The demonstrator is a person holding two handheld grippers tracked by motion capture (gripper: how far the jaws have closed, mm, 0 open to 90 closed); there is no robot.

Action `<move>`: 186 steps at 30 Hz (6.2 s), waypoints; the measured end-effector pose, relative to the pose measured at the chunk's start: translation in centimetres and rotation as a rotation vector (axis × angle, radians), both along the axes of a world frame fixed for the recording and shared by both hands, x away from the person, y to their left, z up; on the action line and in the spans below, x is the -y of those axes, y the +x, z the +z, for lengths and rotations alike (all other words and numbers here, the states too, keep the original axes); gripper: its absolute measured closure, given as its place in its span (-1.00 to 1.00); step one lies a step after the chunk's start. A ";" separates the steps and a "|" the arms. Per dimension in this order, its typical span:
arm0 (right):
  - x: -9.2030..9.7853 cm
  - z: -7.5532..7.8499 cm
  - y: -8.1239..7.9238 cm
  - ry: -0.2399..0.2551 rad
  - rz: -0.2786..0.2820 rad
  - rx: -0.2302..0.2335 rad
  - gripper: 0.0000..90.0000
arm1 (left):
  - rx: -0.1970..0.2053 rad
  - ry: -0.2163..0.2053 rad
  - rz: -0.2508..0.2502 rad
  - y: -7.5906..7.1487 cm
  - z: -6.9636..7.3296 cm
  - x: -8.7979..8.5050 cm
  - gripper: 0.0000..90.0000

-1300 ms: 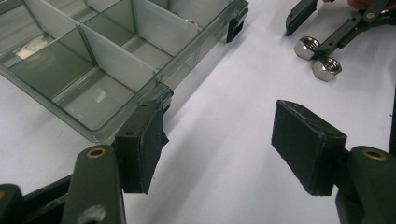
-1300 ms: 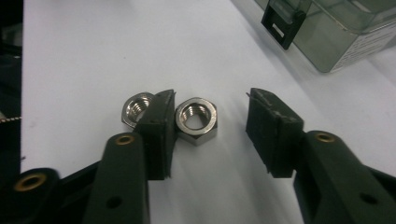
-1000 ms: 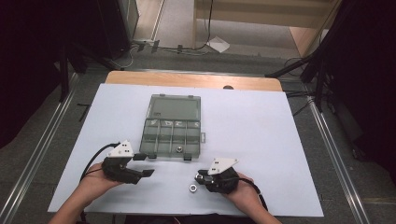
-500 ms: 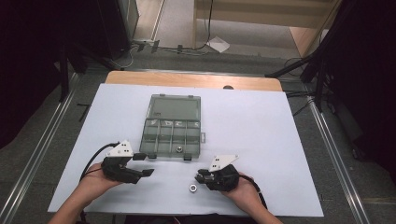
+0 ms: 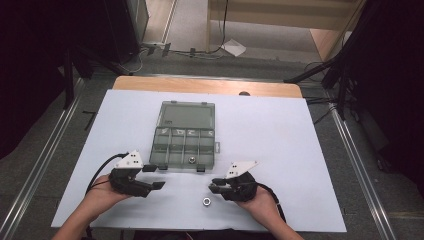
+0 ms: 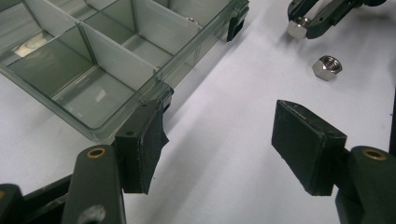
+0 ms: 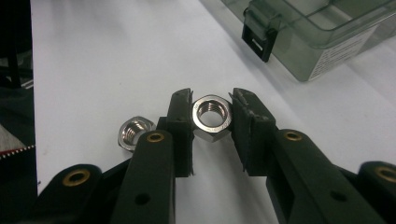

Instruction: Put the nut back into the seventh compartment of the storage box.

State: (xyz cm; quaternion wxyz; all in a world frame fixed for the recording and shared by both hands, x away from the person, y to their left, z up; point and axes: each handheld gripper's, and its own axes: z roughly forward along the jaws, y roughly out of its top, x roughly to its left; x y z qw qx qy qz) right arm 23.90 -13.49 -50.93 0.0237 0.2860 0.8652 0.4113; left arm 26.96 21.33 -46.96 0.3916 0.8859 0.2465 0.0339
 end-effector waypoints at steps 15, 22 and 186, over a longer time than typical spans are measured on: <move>-0.6 0.6 1.0 0.022 -0.025 -0.036 0.58 | -0.008 0.022 -0.001 -0.1 0.0 -0.2 -0.24; -0.7 0.8 1.5 0.030 -0.039 -0.044 0.58 | -0.005 0.002 0.004 -0.1 -0.2 -0.2 -0.24; -4.2 4.2 4.2 0.120 0.050 0.012 -0.21 | -0.008 -0.002 0.016 -0.2 -0.3 -0.8 -0.24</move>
